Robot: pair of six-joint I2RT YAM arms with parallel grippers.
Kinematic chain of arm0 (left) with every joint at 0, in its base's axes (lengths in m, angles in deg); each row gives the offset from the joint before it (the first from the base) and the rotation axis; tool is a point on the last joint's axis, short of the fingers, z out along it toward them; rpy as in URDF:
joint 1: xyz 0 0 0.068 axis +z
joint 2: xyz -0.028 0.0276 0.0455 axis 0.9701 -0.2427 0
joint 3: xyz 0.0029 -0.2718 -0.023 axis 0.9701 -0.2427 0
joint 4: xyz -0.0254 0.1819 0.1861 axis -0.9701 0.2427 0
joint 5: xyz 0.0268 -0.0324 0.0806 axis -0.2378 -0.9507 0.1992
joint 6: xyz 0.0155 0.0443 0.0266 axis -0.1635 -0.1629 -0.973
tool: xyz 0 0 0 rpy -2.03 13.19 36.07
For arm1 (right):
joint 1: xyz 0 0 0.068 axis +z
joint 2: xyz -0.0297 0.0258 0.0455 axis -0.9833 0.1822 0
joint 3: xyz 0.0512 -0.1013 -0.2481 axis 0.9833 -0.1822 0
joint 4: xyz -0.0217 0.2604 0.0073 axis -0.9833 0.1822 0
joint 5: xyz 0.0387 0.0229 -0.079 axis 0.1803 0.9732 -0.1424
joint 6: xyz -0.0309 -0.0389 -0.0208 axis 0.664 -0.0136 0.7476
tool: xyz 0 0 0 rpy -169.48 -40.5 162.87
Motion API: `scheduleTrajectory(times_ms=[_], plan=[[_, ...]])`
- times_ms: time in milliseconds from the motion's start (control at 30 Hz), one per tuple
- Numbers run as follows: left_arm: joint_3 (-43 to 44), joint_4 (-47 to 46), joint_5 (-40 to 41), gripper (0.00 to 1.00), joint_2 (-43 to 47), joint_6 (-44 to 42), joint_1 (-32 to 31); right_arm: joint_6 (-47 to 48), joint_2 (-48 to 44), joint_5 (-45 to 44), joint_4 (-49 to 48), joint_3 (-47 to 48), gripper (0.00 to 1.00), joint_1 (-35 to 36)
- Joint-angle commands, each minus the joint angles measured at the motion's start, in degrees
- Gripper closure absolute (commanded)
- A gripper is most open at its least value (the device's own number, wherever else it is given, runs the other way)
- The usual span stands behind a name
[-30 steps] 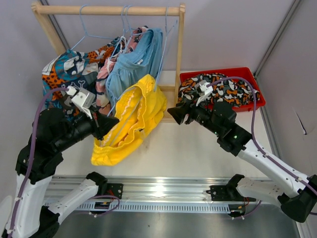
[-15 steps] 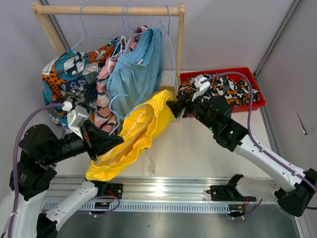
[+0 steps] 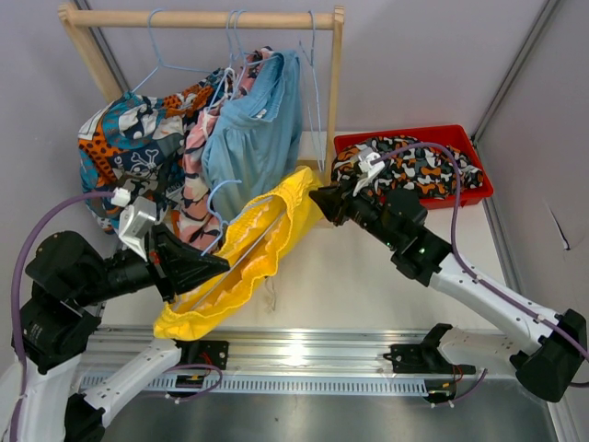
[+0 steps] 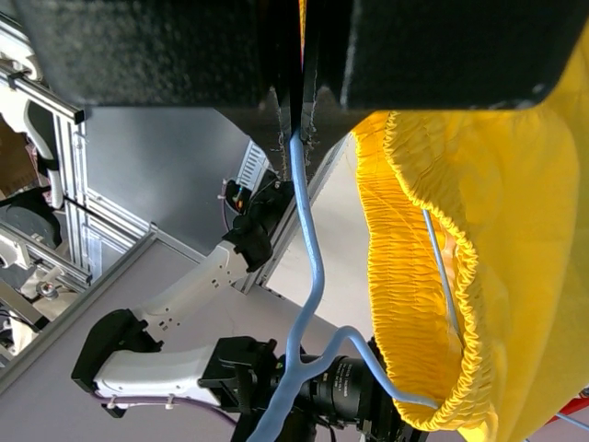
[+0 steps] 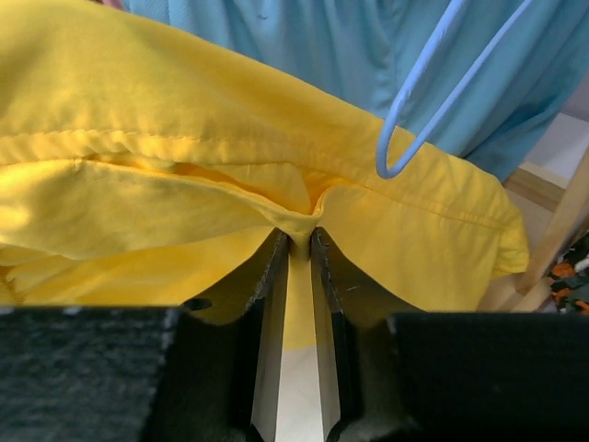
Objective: Remove the shorts from the hanger
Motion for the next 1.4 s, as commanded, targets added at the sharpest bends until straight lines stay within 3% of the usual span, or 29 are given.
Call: scheduleTrajectory(times_ms=[0, 67, 133, 167, 333, 400, 600, 700, 1000, 1100, 1200, 1367], plan=[[2.3, -6.6, -3.4, 1.0, -0.5, 1.7, -0.6, -1.3, -0.1, 4.0, -7.7, -1.6, 0.79, -0.1], [2.0, -6.7, -3.6, 1.0, -0.6, 1.9, -0.5, -2.0, 0.9, 5.3, -9.3, -1.6, 0.84, -0.2], [1.8, -7.1, -4.1, 1.0, -0.6, 2.2, -0.6, -2.3, 1.9, 6.2, -10.5, -1.3, 0.98, -0.1], [1.4, -7.2, -4.3, 1.0, -0.5, 2.2, -0.5, -2.4, 2.2, 6.4, -11.1, -1.2, 1.0, -0.3], [0.4, -6.7, -4.6, 1.0, -0.6, 2.0, -0.9, -1.8, 0.6, -0.4, -13.4, -0.8, 1.0, -2.7], [-0.2, -6.5, -4.7, 1.0, -0.5, 1.9, -1.4, -2.6, -0.4, -1.7, -13.6, -0.5, 1.0, -7.3], [-2.0, -6.2, -6.1, 1.0, 0.0, 1.8, -2.7, -10.2, -1.0, 5.2, -13.1, 2.3, 1.0, -24.6], [-2.8, -5.8, -6.6, 1.0, 0.2, 1.8, -3.6, -11.4, 0.5, 7.5, -12.2, 4.1, 1.0, -28.6], [-2.9, -5.3, -6.3, 1.0, 0.5, 1.5, -5.5, -15.0, 5.1, 9.7, -10.9, 4.5, 1.0, -30.7], [-1.9, -5.0, -3.2, 1.0, 0.1, 0.9, -5.5, -17.8, 3.8, 13.7, -12.9, 0.7, 1.0, -29.2], [-0.7, -5.8, 3.9, 1.0, -0.7, 0.5, -5.5, -15.5, -0.4, 16.0, -13.5, -4.3, 1.0, -22.1], [-3.9, -11.5, 18.8, 1.0, -2.3, 1.3, -5.5, -8.8, -5.6, 12.7, -10.5, -8.6, 1.0, 1.5]])
